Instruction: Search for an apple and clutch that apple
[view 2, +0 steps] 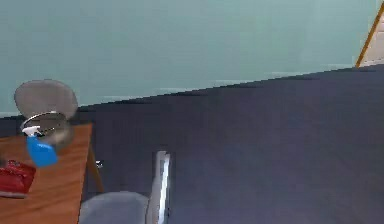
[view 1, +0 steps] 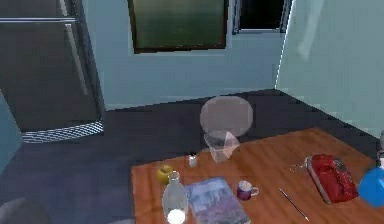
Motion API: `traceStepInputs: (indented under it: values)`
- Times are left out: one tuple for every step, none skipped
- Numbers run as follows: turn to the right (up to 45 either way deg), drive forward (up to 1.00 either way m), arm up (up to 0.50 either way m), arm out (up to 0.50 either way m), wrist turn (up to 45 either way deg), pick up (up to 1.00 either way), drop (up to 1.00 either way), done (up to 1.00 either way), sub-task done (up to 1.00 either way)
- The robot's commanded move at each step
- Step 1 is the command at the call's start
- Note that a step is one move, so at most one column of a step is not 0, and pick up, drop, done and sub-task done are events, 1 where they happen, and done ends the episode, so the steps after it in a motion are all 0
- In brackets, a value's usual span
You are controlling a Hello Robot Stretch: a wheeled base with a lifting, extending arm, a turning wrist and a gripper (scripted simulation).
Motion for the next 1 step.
traceStepInputs:
  values:
    - [-45.0,0.0,0.0,0.0,0.0,0.0,0.0,0.0,0.0]
